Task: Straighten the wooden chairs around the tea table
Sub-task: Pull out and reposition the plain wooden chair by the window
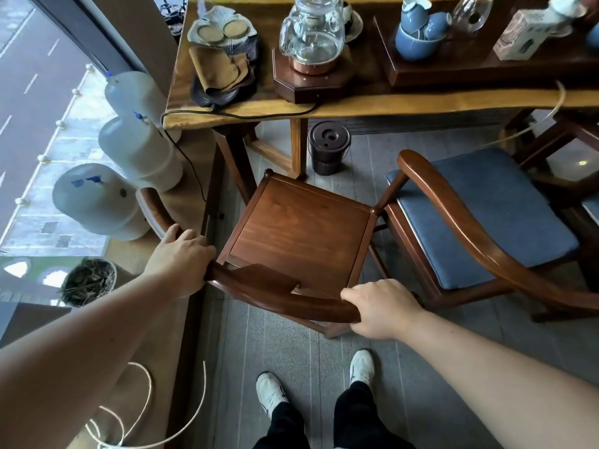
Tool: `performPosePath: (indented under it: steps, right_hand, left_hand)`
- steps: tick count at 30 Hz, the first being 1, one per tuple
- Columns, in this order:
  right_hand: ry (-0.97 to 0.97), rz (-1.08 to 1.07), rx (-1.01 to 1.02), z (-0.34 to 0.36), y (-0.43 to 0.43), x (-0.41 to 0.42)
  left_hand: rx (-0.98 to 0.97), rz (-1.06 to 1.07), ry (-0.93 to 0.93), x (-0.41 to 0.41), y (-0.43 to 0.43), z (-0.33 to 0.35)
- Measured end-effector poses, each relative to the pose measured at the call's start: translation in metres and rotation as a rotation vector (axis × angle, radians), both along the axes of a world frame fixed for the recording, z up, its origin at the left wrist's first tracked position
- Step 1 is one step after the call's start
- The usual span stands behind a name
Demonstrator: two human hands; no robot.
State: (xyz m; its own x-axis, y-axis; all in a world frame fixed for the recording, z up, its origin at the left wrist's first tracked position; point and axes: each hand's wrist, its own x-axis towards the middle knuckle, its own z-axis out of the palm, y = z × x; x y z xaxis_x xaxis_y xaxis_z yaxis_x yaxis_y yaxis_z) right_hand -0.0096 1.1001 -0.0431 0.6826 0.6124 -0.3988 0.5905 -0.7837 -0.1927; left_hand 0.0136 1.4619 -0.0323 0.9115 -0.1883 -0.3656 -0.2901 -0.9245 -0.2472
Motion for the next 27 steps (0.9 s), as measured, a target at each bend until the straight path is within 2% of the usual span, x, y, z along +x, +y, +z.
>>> performPosePath:
  steps: [4, 13, 27]
  right_hand:
    - [-0.024, 0.028, -0.004, -0.003, -0.017, -0.001]
    - [-0.046, 0.086, -0.024, -0.005, -0.026, -0.001]
    - [-0.075, 0.049, -0.092, 0.011, -0.052, -0.007]
  left_hand:
    - [0.016, -0.048, 0.001, -0.015, -0.010, -0.001]
    - [-0.005, -0.015, 0.024, -0.024, -0.016, 0.003]
    - [-0.062, -0.077, 0.113, -0.047, -0.042, 0.001]
